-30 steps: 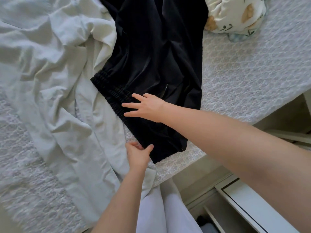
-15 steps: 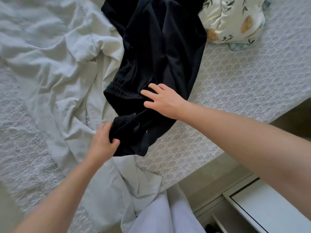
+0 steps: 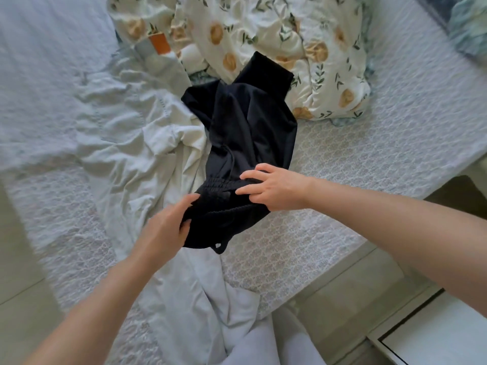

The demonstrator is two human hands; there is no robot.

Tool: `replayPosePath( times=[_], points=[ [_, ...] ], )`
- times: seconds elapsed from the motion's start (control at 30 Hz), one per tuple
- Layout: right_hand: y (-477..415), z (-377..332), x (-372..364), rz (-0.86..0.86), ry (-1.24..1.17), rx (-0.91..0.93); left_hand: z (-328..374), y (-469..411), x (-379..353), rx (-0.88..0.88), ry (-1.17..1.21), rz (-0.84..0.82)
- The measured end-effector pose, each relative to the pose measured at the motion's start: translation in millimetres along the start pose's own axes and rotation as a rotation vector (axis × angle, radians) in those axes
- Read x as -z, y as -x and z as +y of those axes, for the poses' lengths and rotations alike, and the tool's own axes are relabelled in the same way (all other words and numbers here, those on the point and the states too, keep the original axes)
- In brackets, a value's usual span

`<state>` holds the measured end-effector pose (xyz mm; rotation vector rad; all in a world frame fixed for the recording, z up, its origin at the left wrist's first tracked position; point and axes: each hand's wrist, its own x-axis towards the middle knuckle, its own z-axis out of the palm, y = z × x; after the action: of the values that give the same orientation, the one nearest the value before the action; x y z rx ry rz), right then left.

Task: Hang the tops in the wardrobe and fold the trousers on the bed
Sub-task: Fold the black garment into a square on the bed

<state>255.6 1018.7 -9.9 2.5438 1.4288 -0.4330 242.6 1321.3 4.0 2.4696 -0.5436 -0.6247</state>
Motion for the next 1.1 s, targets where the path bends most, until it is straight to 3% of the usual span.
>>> replayPosePath(
  times=[0.1, 0.2, 0.33, 0.5, 0.7, 0.8, 0.97, 1.1],
  points=[
    [32.5, -1.2, 28.7, 0.111, 0.004, -0.023, 28.7, -2.9, 24.8, -0.079, 0.023, 0.124],
    [66.2, -1.8, 54.3, 0.155, 0.032, -0.143, 62.5, -8.2, 51.1, -0.237, -0.117, 0.191],
    [114.9, -3.3, 86.5, 0.151, 0.112, -0.367, 110.7, -14.8, 81.5, -0.400, -0.369, 0.137],
    [180.5, -22.5, 116.7, 0.152, 0.102, -0.568, 173.8, -29.4, 103.6, -0.550, -0.501, 0.096],
    [275.6, -61.1, 131.3, -0.012, 0.056, -0.780, 270.2, -55.3, 110.5, -0.826, -0.563, 0.149],
    [319.5, -77.7, 136.3, -0.063, 0.026, -0.779, 320.4, -63.2, 107.9, -1.008, -0.581, 0.178],
    [414.7, -117.7, 150.5, -0.486, -0.020, -0.781, 414.2, -71.1, 121.8, -1.249, -0.529, 0.337],
    [503.5, -167.0, 161.9, -0.452, -0.110, -0.914, 481.2, -68.0, 143.1, -1.254, -0.514, 0.347]
  ],
)
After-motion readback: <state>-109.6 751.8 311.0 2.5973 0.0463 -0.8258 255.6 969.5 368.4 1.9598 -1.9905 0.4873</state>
